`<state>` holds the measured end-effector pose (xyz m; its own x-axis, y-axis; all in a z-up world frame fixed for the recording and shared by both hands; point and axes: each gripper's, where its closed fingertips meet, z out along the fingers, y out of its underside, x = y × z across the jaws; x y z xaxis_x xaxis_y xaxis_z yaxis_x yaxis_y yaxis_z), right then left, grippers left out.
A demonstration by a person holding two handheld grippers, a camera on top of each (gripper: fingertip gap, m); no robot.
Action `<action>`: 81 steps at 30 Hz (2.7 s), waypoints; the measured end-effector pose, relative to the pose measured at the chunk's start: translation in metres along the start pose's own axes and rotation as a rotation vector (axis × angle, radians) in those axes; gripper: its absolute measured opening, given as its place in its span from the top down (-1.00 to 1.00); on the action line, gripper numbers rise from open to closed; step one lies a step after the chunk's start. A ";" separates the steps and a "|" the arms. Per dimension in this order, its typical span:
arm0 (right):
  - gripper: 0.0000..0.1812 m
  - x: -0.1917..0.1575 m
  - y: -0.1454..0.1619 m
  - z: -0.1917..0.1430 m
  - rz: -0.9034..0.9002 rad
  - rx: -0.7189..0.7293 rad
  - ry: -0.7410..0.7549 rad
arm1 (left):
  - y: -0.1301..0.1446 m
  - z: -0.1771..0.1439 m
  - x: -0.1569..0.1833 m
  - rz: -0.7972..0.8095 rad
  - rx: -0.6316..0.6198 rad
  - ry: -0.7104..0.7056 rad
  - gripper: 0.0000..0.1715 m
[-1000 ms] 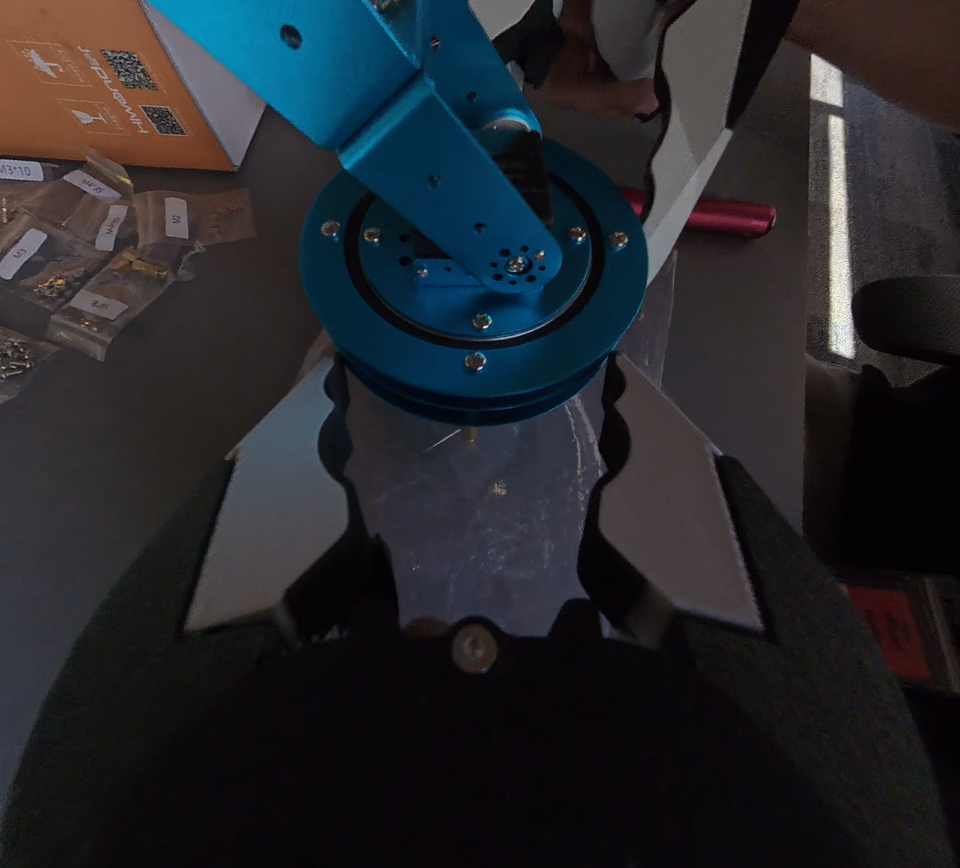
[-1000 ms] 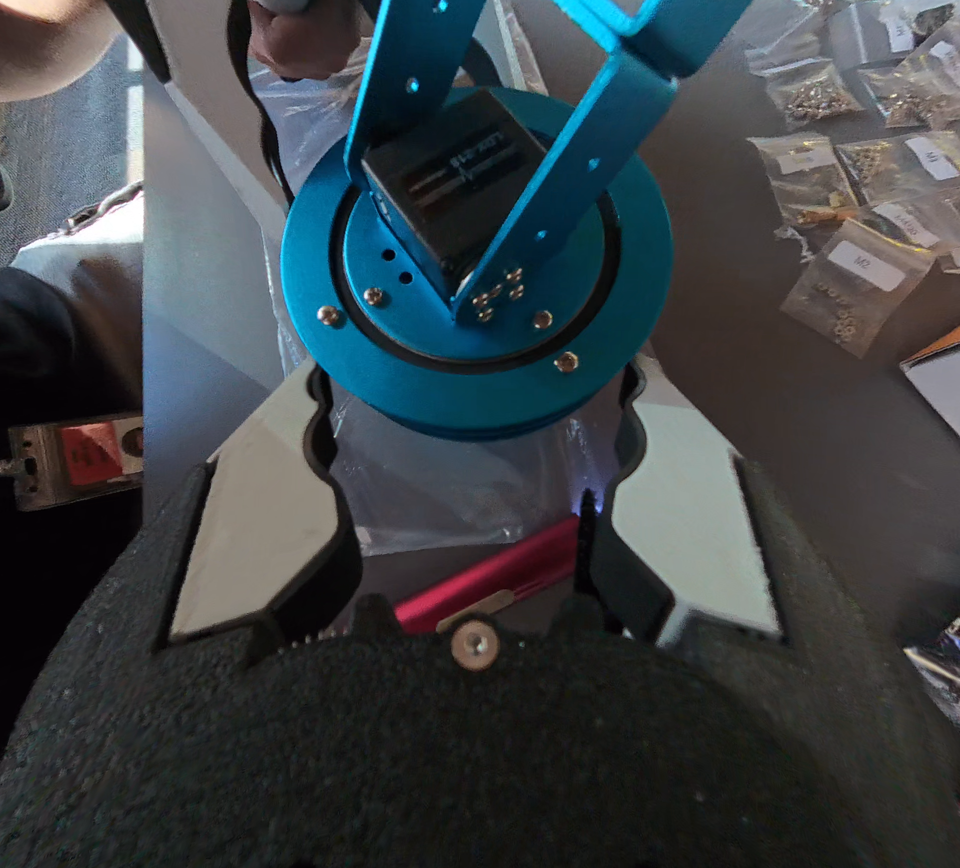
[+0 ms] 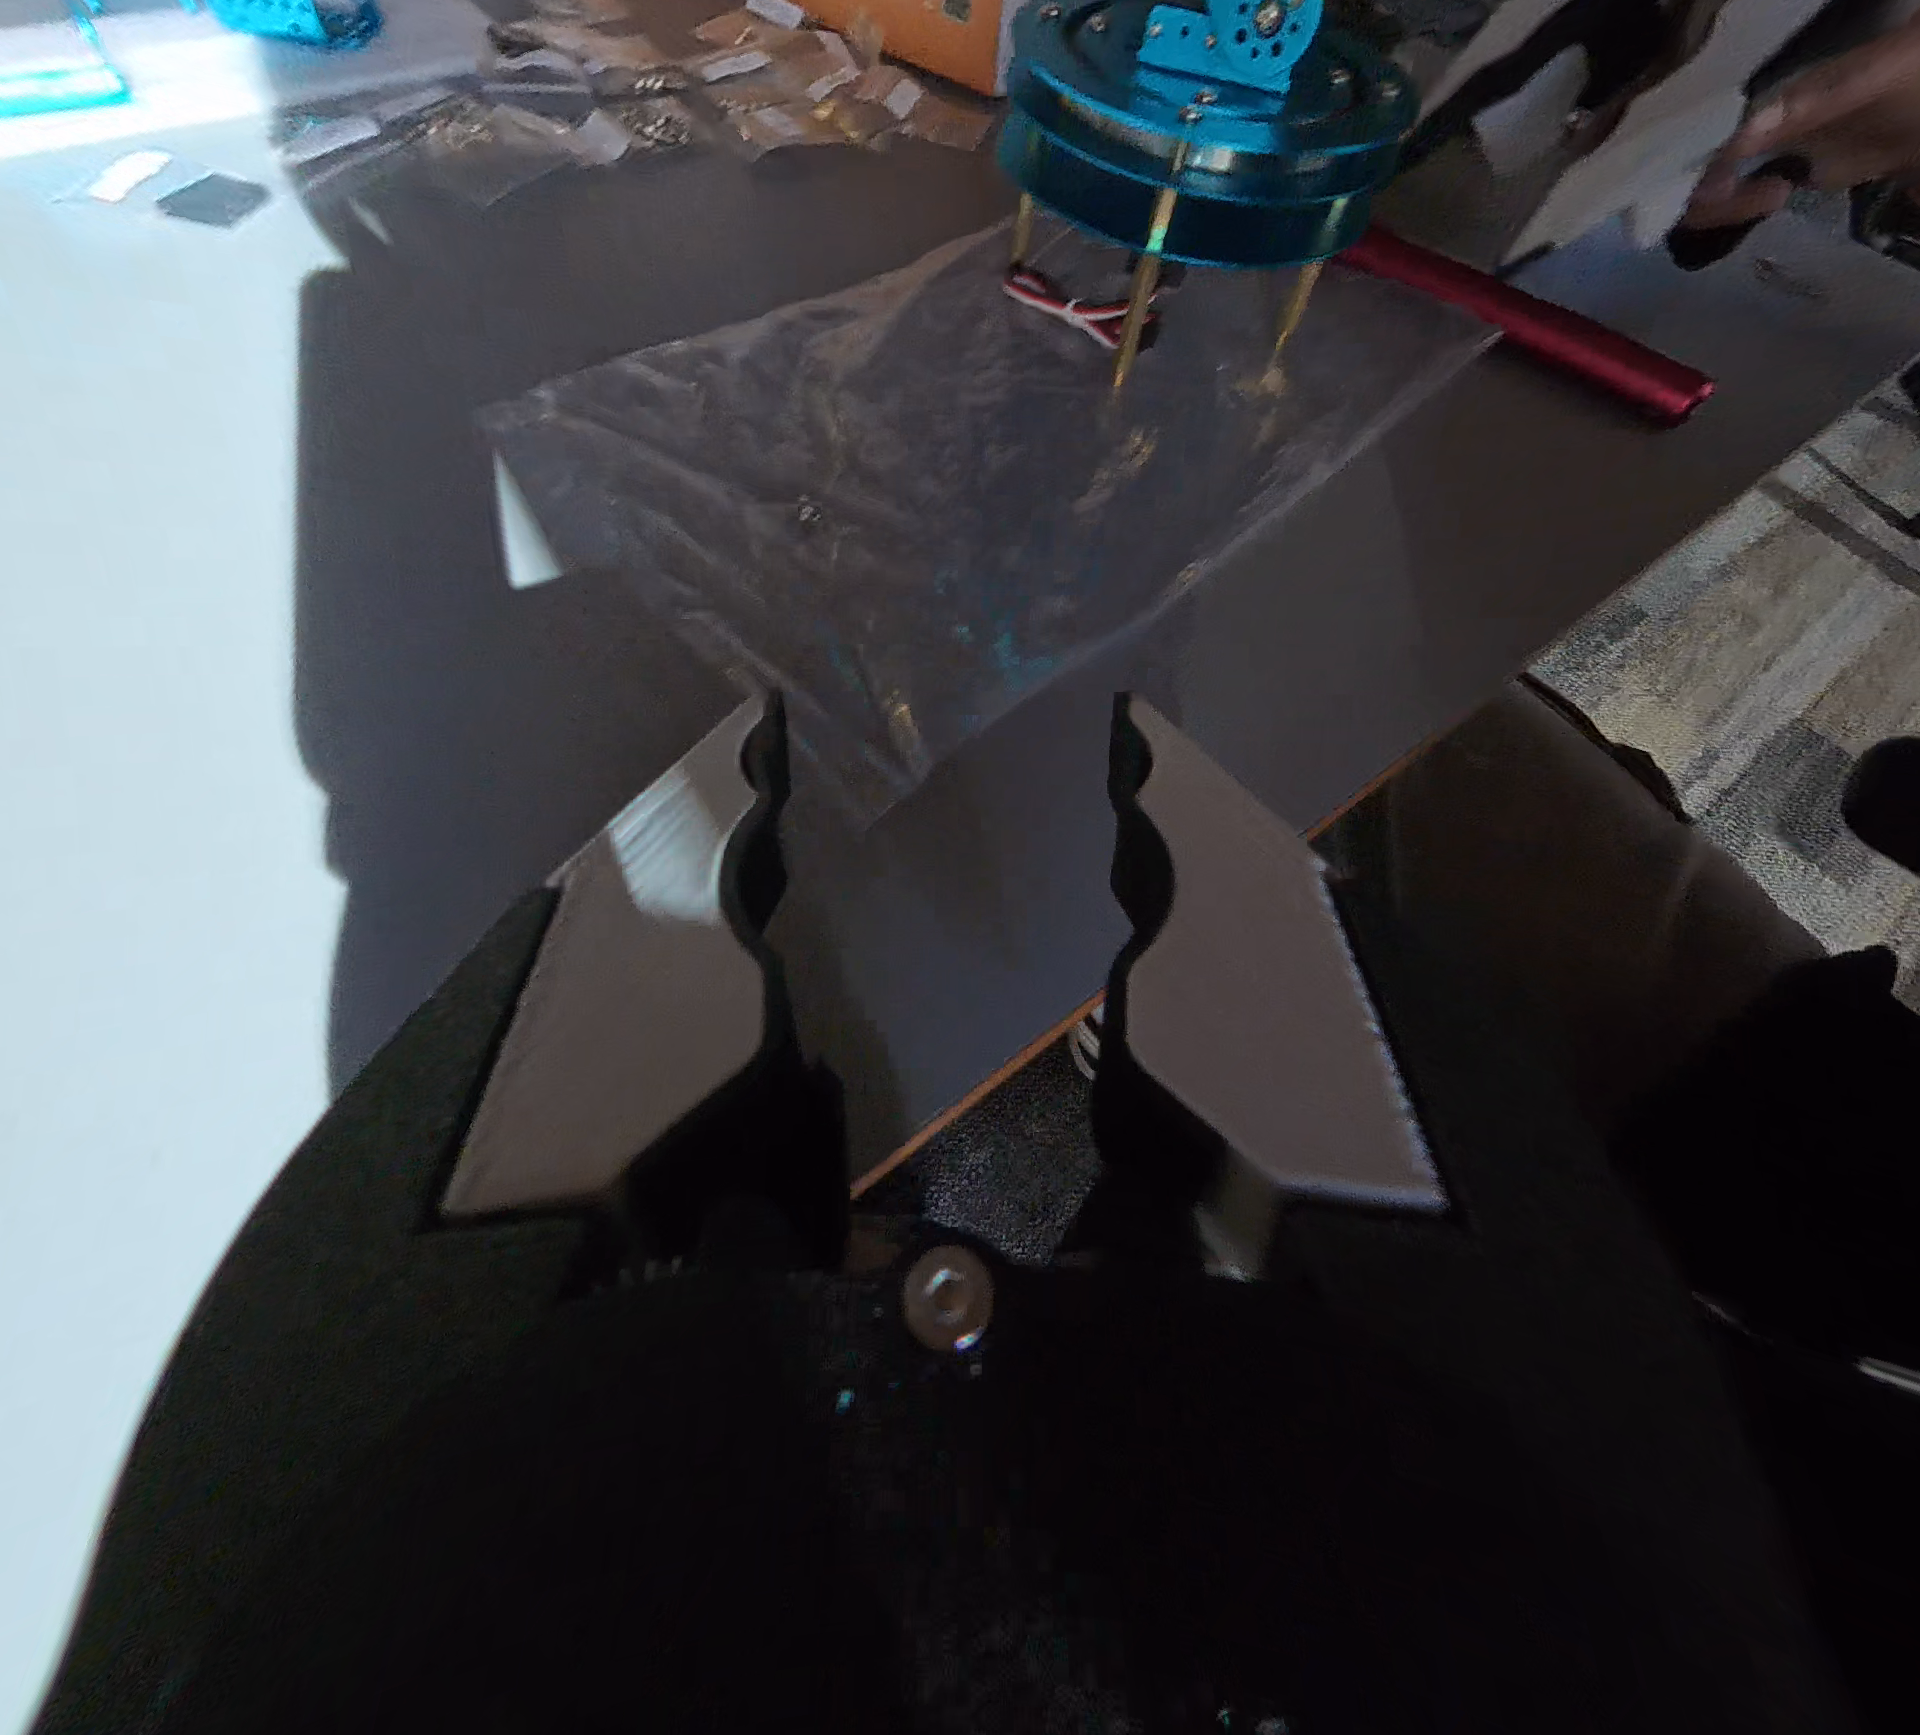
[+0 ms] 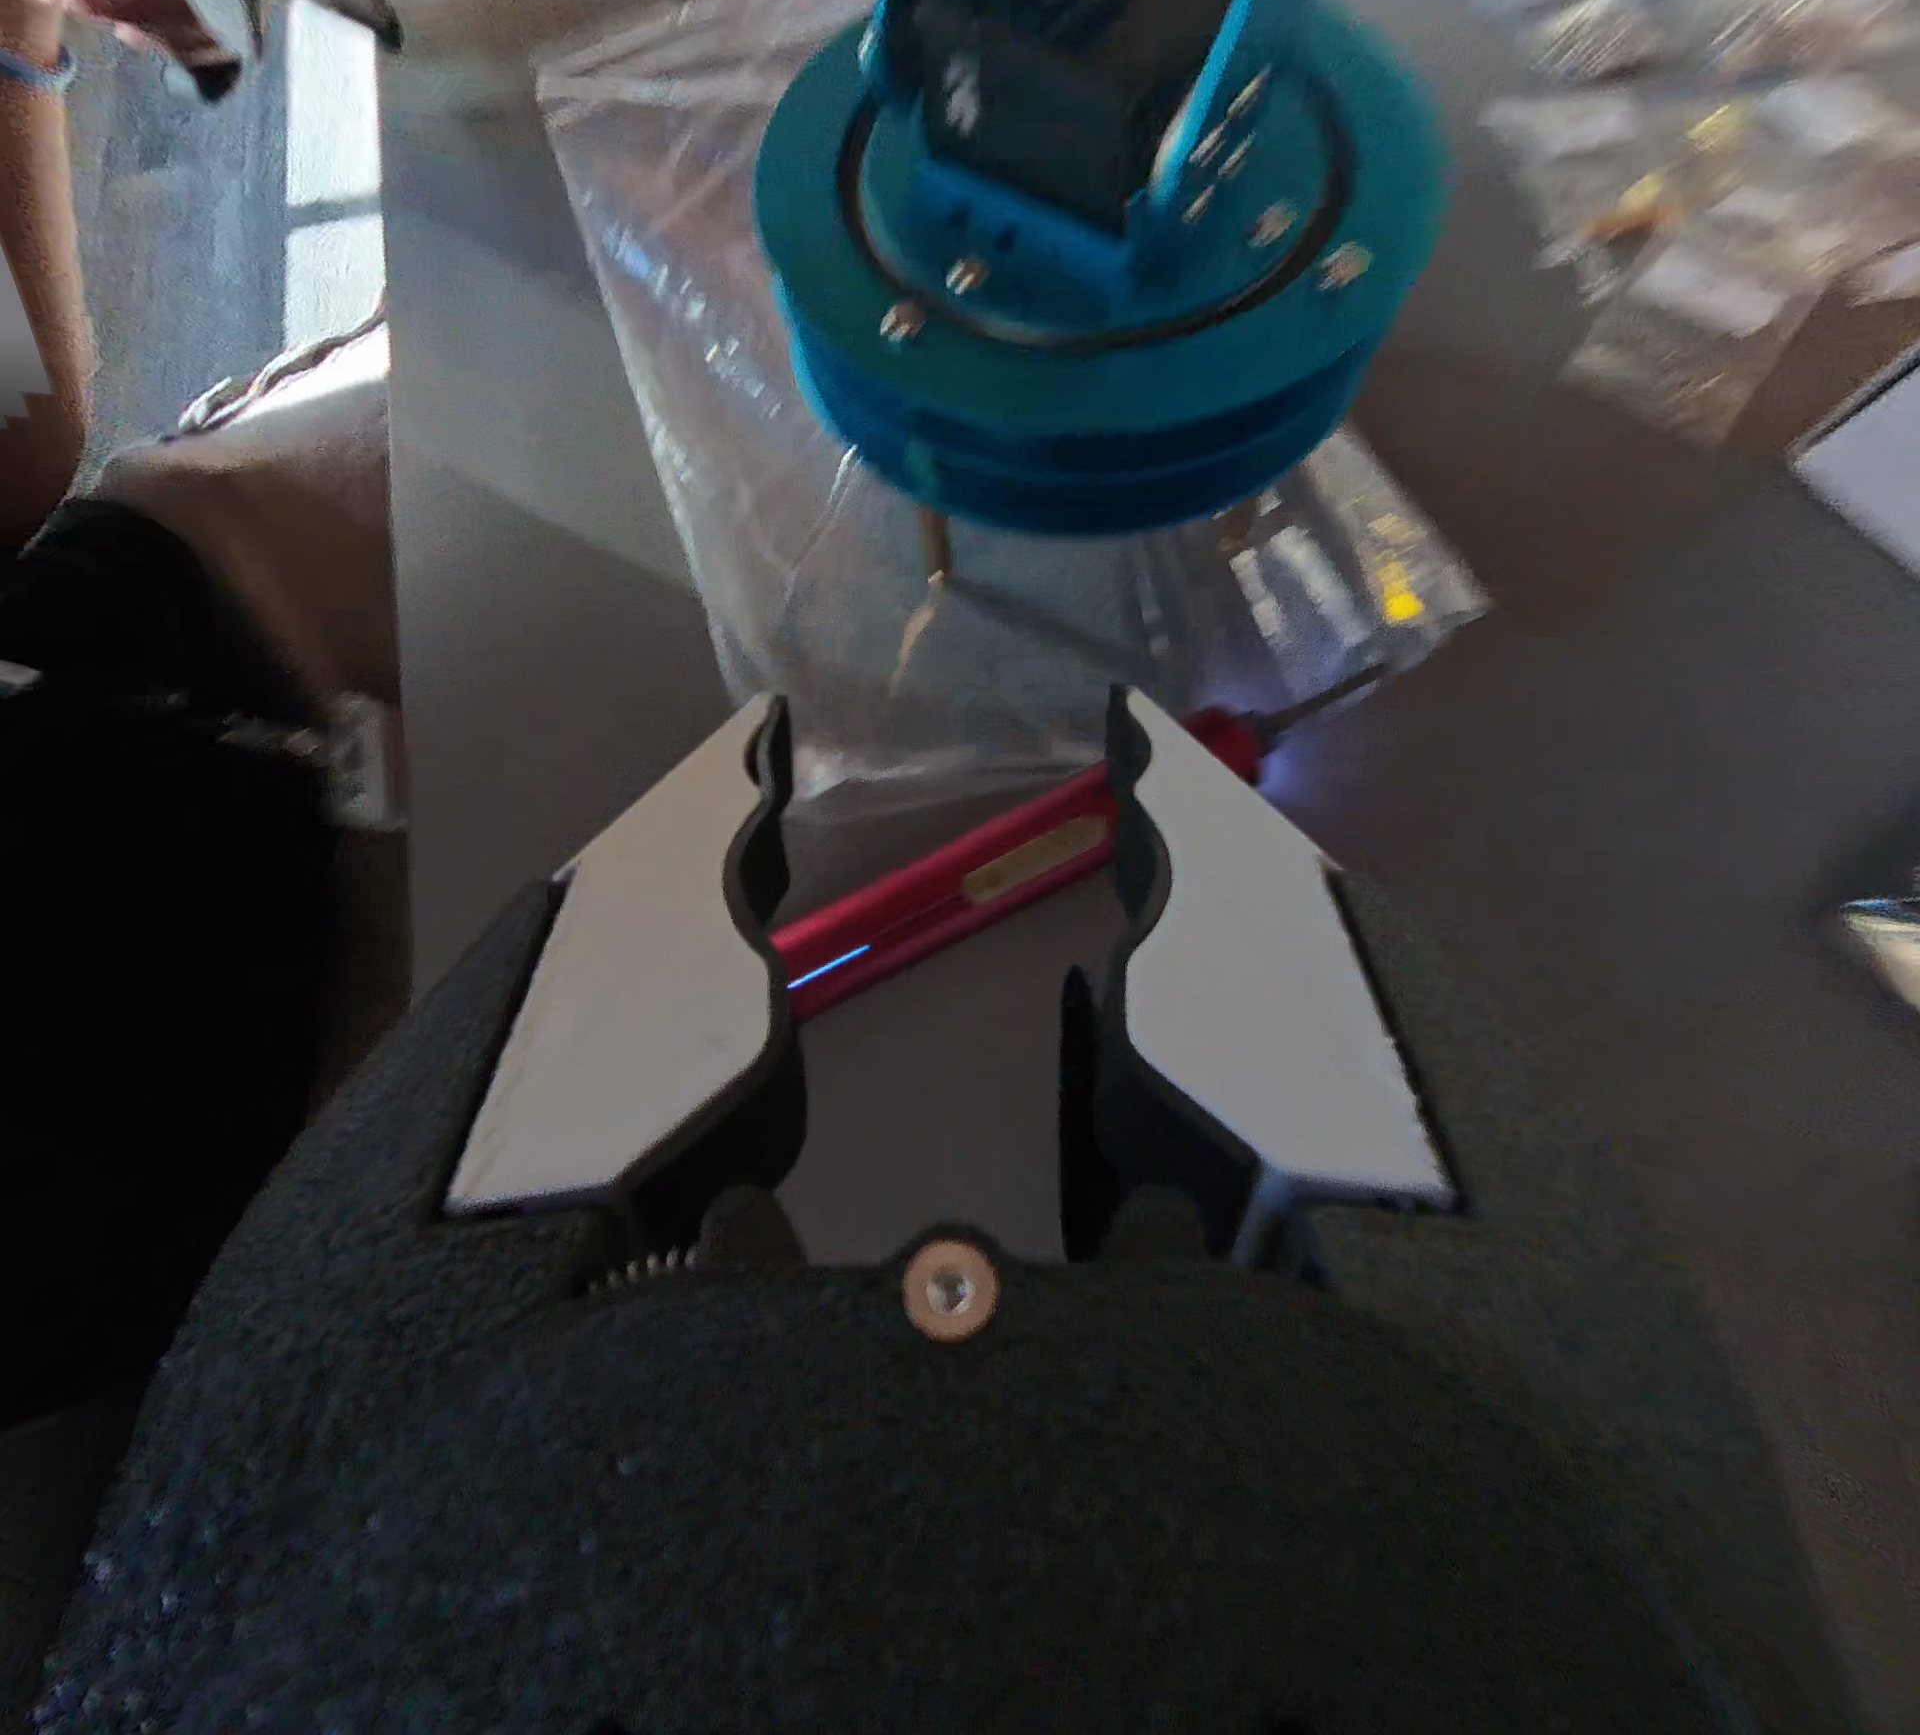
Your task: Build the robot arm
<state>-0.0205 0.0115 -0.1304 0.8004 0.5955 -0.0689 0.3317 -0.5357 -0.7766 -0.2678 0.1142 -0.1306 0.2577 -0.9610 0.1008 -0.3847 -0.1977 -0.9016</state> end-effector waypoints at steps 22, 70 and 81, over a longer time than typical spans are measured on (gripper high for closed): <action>0.98 -0.042 0.031 0.020 -0.103 -0.351 0.046 | 0.013 0.016 -0.040 -0.131 -0.075 -0.203 1.00; 0.14 -0.020 0.027 -0.034 0.361 -0.066 0.450 | -0.023 -0.005 0.041 -0.100 0.150 0.036 0.71; 0.57 -0.023 0.063 -0.019 0.399 -0.141 0.508 | -0.016 0.069 0.178 0.176 0.136 -0.007 0.64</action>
<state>-0.0083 -0.0476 -0.1656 1.0000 -0.0032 -0.0031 -0.0044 -0.7507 -0.6606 -0.1548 -0.0407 -0.1273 0.2032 -0.9770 -0.0650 -0.3014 0.0008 -0.9535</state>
